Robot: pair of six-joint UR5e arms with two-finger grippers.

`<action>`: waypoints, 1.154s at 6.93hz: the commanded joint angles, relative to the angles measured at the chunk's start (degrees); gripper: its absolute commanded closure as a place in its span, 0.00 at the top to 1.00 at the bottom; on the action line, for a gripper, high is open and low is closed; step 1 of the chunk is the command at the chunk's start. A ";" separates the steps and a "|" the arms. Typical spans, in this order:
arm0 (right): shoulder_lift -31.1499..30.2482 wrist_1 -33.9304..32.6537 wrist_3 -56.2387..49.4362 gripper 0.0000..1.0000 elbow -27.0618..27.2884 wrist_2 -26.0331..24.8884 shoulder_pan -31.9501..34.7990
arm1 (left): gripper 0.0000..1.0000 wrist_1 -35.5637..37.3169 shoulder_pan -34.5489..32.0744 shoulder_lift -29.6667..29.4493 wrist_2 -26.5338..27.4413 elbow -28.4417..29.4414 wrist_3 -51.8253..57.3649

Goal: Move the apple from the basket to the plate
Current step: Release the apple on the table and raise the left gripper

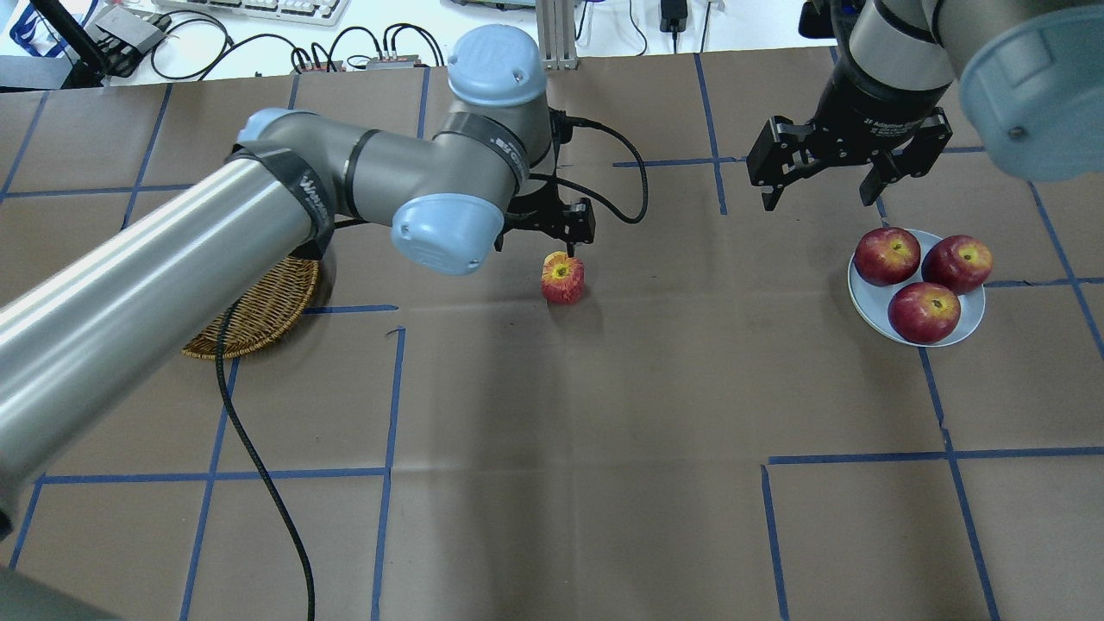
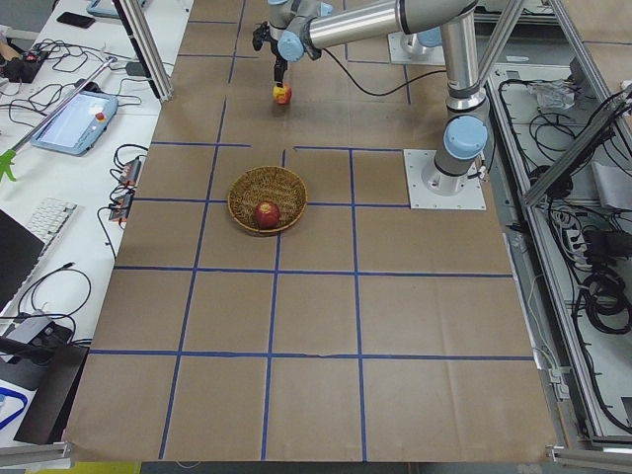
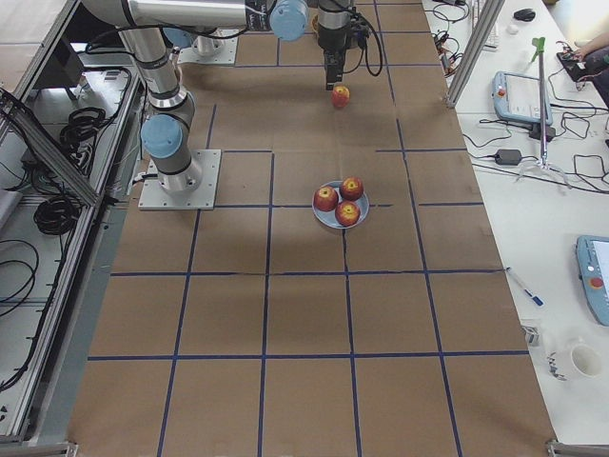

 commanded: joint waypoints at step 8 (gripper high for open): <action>11.32 -11.82 19.82 1.00 -1.74 0.12 14.57 | 0.99 -27.27 11.94 24.36 0.16 -2.12 12.12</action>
